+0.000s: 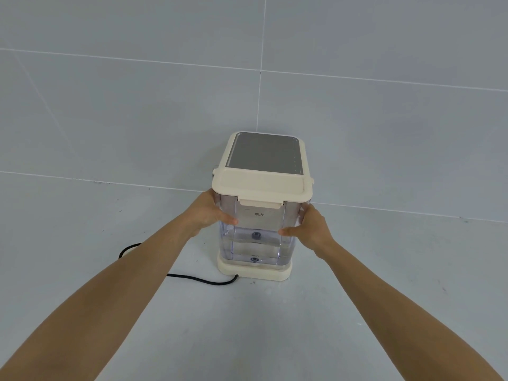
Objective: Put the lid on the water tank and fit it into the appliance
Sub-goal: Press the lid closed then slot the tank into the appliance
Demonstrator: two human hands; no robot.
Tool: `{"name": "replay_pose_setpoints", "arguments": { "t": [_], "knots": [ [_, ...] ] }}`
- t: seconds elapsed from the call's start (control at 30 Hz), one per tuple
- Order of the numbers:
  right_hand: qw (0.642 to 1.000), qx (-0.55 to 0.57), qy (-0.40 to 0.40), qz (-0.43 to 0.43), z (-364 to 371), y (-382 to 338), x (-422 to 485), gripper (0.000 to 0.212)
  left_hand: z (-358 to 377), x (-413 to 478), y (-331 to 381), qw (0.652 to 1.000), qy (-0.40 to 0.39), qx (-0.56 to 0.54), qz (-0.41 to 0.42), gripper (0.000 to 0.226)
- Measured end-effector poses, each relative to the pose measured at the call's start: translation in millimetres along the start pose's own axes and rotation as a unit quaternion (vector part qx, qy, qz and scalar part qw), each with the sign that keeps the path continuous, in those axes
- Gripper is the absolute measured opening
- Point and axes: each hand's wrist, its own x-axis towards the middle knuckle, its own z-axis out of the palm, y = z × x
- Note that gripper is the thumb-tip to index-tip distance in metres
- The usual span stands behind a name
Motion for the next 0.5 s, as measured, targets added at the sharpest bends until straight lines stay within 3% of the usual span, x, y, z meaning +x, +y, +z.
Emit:
{"name": "replay_pose_setpoints", "arguments": {
  "t": [0.3, 0.5],
  "knots": [
    [1.0, -0.027, -0.015, 0.004, -2, -1, -5, 0.077, -2, -1, 4, 0.996, 0.003, 0.088, -0.013, 0.084],
    [0.997, -0.072, -0.034, 0.015, -7, -4, -11, 0.078, -2, -10, 1, 0.978, 0.06, 0.198, 0.036, 0.08]
  ]
}}
